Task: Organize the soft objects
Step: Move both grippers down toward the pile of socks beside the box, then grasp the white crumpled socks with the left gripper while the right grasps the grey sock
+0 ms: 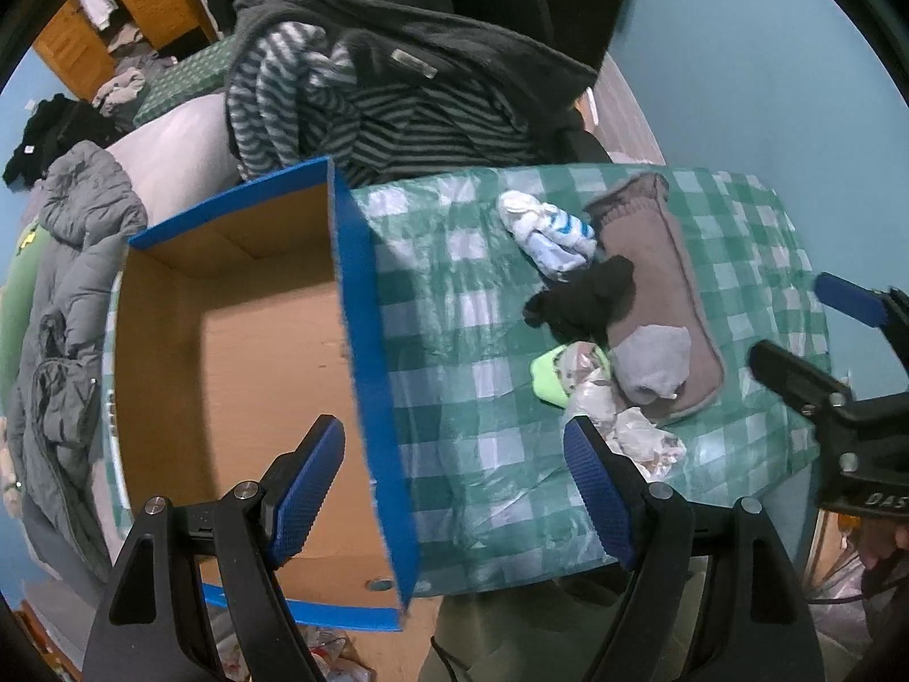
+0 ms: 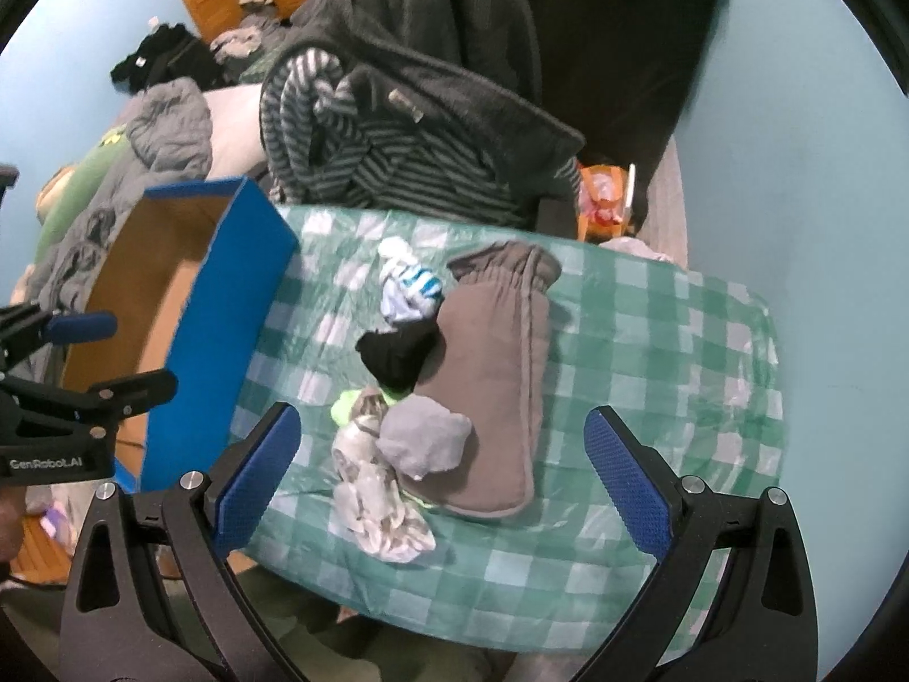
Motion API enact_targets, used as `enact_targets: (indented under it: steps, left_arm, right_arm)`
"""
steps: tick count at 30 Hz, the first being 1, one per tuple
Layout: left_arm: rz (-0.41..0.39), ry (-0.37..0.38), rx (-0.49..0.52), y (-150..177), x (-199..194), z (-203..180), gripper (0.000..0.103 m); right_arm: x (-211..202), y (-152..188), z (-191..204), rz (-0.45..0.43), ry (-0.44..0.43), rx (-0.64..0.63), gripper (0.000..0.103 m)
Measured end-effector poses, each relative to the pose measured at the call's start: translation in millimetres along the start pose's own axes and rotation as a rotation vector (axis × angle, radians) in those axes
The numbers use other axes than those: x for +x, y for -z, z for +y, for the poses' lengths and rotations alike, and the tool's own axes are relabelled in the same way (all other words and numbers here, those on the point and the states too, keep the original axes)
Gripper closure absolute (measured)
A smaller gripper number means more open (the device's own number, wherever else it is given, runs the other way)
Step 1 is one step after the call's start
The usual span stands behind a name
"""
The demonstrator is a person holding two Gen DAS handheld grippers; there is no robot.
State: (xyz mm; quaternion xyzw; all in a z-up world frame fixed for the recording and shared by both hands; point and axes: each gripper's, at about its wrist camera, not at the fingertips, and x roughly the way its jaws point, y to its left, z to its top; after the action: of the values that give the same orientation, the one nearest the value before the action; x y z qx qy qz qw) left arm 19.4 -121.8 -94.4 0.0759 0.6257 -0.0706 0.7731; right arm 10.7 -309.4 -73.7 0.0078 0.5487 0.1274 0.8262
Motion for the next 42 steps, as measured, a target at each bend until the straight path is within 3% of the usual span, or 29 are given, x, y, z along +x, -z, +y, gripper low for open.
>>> enact_targets:
  steps: [10,30,36,41,42]
  left_arm:
    - [0.04,0.023,0.009,1,33,-26,0.022]
    - [0.113,0.023,0.048,11,82,-33,0.022]
    - [0.132,0.035,0.047,13,86,-31,0.022]
    - [0.144,0.079,0.026,13,89,-31,0.022]
    - [0.144,0.084,0.025,12,89,-32,0.022]
  right_arm:
    - [42,5,-13,0.076,-0.031,-0.019,0.004]
    - [105,18,-2,0.185,-0.015,-0.095,0.01]
    - [118,20,2,0.215,-0.035,-0.087,0.028]
    - [114,20,0,0.201,-0.062,-0.06,0.061]
    - [110,20,-2,0.195,-0.074,-0.048,0.064]
